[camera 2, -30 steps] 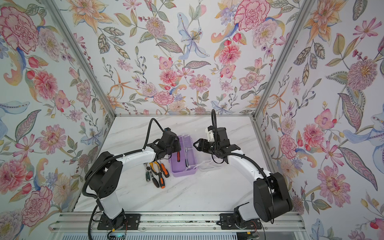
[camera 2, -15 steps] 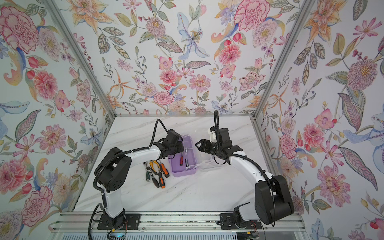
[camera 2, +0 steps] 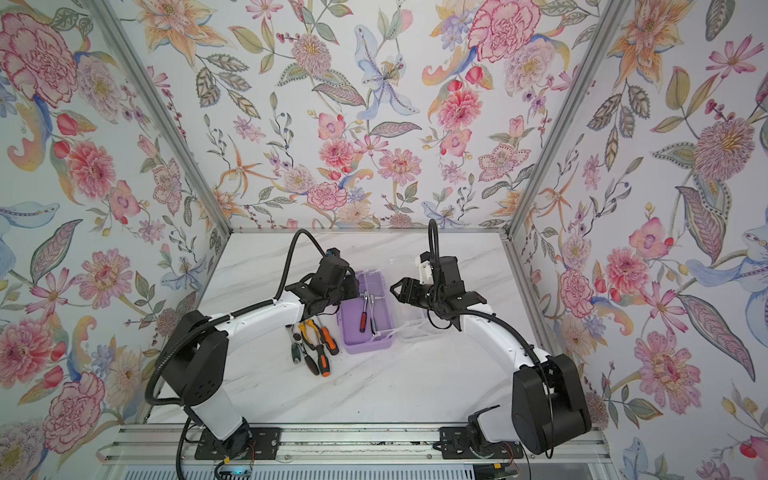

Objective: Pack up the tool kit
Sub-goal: 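Lower the red-handled ratchet into the box and open the left gripper, then move the left gripper back toward the remaining tools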

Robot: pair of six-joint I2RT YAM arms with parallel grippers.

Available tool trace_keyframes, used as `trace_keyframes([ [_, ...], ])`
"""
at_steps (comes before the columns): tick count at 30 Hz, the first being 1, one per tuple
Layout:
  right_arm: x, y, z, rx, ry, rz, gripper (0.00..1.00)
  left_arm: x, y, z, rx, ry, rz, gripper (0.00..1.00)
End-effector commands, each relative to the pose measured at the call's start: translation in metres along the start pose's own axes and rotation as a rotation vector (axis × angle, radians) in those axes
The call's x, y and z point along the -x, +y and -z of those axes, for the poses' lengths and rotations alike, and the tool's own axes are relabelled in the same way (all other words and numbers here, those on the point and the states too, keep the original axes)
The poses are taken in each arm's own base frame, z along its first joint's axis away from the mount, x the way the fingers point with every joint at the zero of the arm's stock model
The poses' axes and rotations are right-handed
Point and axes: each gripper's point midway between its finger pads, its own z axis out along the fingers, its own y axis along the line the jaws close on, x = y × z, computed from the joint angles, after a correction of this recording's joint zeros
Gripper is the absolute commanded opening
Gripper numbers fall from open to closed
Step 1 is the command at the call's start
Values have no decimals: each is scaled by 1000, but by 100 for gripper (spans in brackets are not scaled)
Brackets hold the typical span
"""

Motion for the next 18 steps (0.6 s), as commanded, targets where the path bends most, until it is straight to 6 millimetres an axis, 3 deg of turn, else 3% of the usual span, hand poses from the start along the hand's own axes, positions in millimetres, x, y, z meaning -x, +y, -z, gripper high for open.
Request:
trace_keyframes([
  [1, 9, 27, 9, 14, -34, 71, 66, -2, 32, 33, 68, -66, -45, 30],
  [7, -1, 55, 1, 22, 1, 143, 65, -31, 102, 78, 215, -75, 23, 39],
  [11, -14, 62, -14, 31, 49, 147, 65, -61, 142, 92, 293, -34, 74, 40],
  [18, -27, 68, -31, 33, 97, 150, 65, -100, 178, 101, 331, 8, 150, 38],
])
